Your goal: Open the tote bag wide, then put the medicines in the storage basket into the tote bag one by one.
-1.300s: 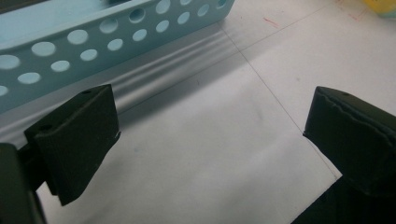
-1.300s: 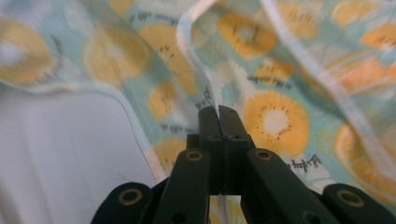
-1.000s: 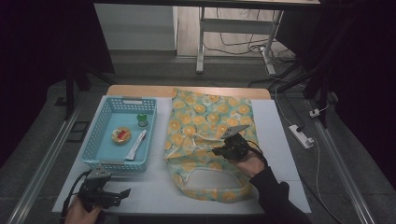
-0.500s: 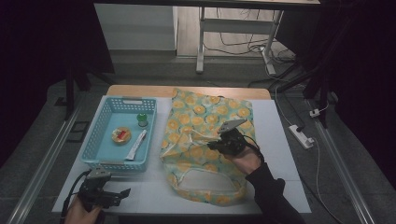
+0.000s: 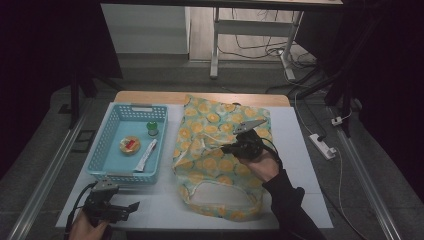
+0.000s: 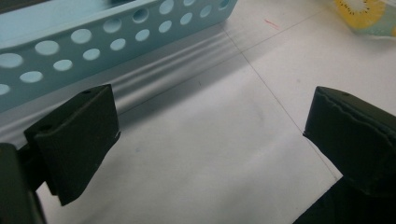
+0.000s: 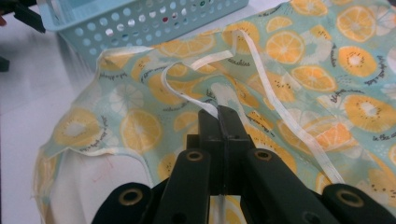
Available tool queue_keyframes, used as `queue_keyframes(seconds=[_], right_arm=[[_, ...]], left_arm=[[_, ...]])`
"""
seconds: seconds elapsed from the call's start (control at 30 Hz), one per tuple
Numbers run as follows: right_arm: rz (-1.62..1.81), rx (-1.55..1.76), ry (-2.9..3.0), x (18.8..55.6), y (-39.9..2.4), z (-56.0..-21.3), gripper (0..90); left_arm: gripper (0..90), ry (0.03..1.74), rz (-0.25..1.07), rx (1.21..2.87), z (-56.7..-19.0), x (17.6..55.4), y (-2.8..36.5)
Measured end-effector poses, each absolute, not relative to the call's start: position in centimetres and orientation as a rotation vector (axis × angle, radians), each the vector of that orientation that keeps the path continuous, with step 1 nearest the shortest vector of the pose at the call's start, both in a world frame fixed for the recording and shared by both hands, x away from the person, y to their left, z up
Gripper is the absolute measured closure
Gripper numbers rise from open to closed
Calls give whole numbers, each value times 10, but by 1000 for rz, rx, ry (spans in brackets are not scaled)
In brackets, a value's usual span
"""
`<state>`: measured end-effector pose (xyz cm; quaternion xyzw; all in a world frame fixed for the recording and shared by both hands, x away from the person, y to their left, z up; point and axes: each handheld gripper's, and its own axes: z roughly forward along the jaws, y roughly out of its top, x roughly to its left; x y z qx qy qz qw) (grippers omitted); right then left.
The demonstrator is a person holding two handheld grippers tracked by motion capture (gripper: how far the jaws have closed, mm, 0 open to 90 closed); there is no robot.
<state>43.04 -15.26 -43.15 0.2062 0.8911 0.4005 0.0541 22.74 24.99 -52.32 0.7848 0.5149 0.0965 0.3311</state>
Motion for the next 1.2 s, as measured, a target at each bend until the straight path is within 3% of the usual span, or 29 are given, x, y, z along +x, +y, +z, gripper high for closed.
queue_keyframes(seconds=[0.73,1.2], right_arm=[[1296,622,2614,436,-155,-397,900],[1280,608,2605,435,-155,-398,900]], left_arm=[[27,1353,247,2047,-523,227,250],[0,1358,243,1977,-521,225,256]])
